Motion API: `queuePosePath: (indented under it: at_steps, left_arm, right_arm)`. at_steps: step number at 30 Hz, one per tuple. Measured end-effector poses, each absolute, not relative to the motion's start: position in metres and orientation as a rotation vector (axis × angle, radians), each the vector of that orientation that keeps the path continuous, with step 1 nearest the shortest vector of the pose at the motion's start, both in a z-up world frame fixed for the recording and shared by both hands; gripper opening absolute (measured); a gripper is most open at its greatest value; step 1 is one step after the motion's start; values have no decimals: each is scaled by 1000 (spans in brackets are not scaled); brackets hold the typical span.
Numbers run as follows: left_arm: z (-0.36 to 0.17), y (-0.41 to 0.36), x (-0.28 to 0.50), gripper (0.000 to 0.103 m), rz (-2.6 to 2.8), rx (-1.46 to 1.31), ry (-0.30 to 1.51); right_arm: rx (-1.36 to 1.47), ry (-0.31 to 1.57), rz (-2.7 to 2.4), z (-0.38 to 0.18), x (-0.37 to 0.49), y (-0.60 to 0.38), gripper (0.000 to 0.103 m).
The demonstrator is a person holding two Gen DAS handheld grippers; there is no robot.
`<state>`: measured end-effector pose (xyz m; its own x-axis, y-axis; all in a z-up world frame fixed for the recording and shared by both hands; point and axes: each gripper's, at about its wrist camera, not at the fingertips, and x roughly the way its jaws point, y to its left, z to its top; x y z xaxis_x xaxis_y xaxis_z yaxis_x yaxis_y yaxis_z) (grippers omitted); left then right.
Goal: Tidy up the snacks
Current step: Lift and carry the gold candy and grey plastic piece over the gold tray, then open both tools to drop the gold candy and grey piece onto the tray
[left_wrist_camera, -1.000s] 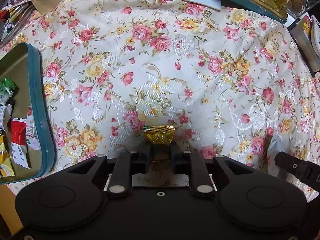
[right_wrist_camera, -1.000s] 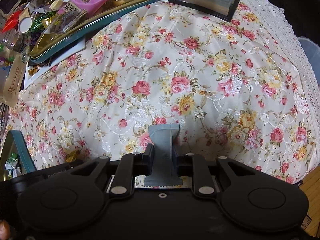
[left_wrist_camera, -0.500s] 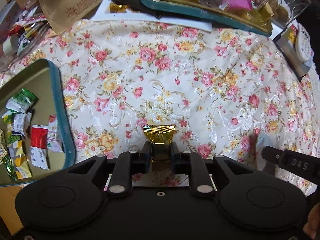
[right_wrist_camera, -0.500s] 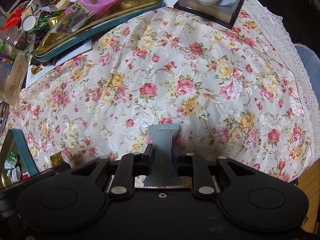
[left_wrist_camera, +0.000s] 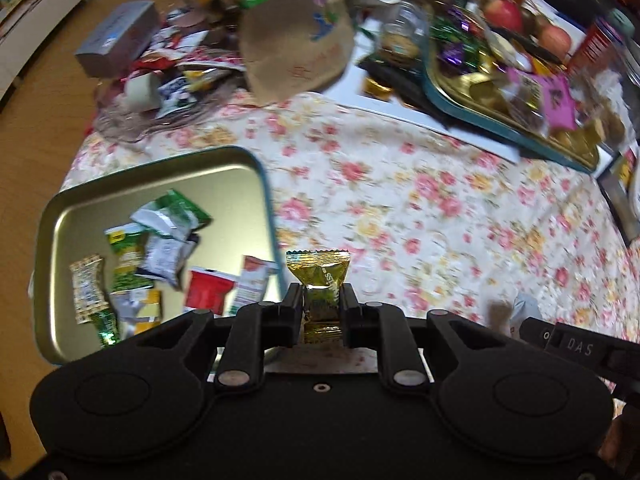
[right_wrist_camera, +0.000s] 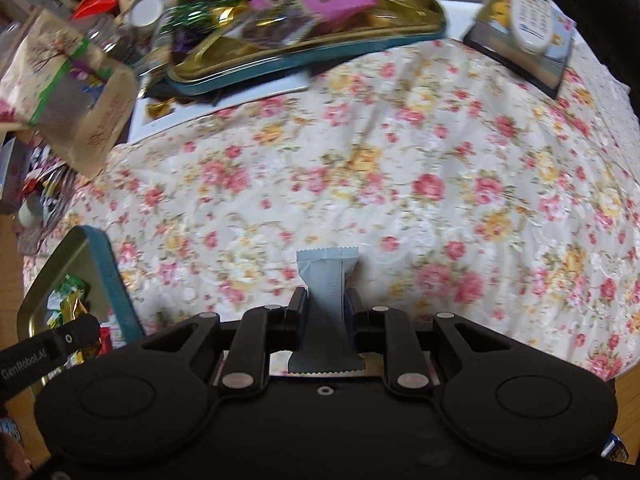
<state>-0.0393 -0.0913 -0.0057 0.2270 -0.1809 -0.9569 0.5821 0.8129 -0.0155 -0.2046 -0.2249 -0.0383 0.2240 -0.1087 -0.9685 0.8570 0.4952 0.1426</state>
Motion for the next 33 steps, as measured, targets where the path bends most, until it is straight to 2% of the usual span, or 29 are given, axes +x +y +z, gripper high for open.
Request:
queuePosePath:
  at_steps: [14, 33]
  left_arm:
    - [-5, -15, 18, 25, -381, 268, 1255]
    - [-2, 43, 48, 25, -217, 250, 1198]
  right_arm:
    - [645, 1079, -499, -20, -109, -137, 21]
    - [554, 997, -335, -3, -61, -85, 21]
